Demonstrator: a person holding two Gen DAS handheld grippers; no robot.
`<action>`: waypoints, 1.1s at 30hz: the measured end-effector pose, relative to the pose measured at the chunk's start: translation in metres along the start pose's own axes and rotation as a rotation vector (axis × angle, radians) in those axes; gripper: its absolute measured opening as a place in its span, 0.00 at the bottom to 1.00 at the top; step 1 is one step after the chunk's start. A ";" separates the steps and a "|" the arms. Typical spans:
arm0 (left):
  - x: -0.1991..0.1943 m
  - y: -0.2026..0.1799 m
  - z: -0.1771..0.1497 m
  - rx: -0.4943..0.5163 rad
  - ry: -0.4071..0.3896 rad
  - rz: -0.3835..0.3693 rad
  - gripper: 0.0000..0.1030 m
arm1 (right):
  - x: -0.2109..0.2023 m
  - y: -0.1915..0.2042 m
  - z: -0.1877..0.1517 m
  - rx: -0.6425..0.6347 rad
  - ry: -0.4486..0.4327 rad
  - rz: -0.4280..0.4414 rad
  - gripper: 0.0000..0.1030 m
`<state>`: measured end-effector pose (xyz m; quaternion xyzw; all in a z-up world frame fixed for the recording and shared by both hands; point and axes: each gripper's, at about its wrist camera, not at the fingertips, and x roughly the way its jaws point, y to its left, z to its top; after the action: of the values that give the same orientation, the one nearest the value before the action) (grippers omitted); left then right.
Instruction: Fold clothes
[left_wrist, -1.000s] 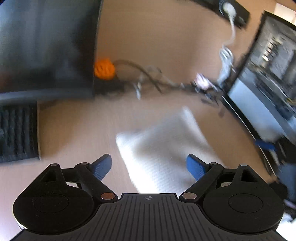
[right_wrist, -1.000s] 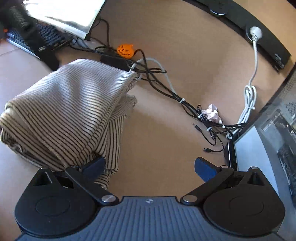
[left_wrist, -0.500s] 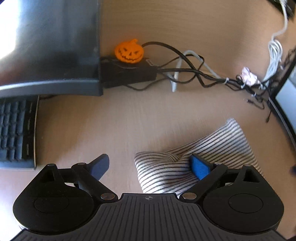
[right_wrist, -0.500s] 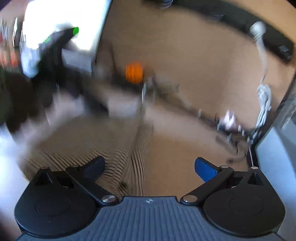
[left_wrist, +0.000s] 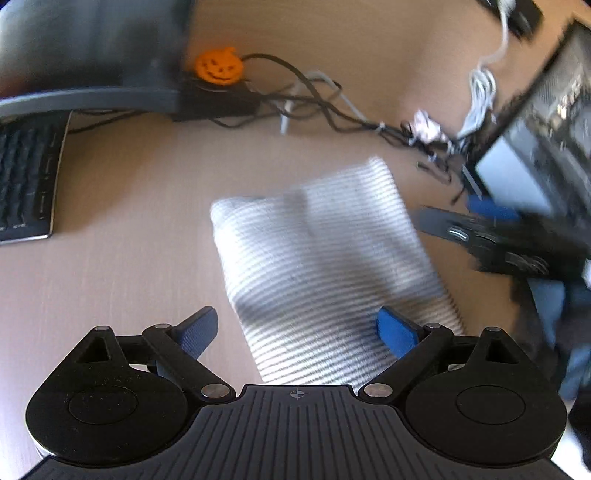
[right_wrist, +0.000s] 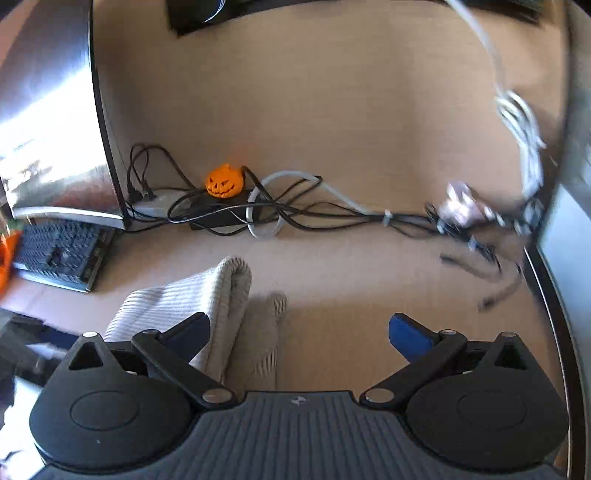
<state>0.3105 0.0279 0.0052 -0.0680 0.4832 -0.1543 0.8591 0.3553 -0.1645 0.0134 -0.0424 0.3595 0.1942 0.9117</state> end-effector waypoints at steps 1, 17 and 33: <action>0.000 -0.004 -0.001 0.010 -0.002 0.008 0.94 | 0.015 0.006 0.000 -0.065 0.036 -0.042 1.00; 0.007 -0.008 -0.006 0.001 0.021 0.014 0.98 | 0.004 -0.018 0.004 0.225 0.097 0.119 1.00; 0.021 0.010 -0.010 -0.141 0.092 -0.109 1.00 | 0.046 0.020 -0.008 0.170 0.255 0.120 1.00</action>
<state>0.3138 0.0305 -0.0199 -0.1474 0.5273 -0.1691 0.8195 0.3729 -0.1327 -0.0216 0.0321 0.4892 0.2105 0.8458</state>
